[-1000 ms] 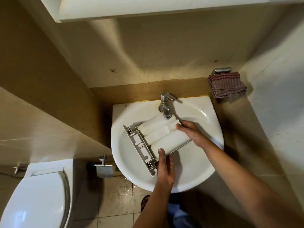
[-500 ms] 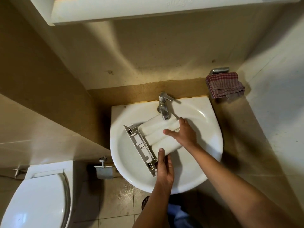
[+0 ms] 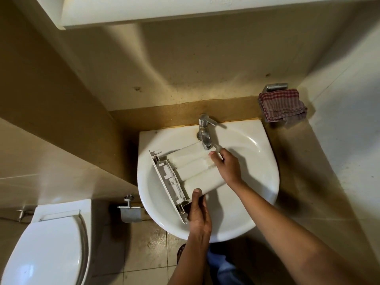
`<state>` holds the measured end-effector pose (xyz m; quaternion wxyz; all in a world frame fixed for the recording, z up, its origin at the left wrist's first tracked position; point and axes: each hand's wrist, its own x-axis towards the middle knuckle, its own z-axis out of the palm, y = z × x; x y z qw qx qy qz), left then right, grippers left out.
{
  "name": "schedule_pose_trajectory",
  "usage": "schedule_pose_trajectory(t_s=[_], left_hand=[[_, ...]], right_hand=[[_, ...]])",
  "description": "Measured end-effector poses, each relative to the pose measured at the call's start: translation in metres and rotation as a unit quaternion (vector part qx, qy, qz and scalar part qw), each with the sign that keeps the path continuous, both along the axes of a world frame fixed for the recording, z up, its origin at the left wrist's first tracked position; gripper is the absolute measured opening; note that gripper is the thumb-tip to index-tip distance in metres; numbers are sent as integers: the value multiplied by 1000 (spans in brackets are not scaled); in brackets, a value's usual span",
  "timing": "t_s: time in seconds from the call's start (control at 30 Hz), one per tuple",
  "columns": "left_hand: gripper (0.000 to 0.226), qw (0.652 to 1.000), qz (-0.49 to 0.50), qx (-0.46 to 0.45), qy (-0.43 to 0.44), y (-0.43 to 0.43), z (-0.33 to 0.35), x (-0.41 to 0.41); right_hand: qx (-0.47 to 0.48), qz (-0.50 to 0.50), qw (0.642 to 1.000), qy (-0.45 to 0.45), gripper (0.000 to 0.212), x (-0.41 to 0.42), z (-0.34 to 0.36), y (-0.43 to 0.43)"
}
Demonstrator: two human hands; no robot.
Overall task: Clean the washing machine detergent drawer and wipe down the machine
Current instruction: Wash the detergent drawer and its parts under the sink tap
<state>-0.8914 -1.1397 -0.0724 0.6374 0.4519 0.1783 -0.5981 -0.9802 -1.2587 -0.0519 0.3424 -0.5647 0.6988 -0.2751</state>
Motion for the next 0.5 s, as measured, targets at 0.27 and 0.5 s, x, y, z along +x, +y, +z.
schedule_pose_trajectory(t_s=[0.27,0.5], left_hand=[[34,998,-52,16,-20,-7,12,33],[36,987,-159,-18,-24,-14,17,45]], right_hand=[[-13,-27,986,163,74,40,1,11],[-109,100,946,287,70,72,-17,47]])
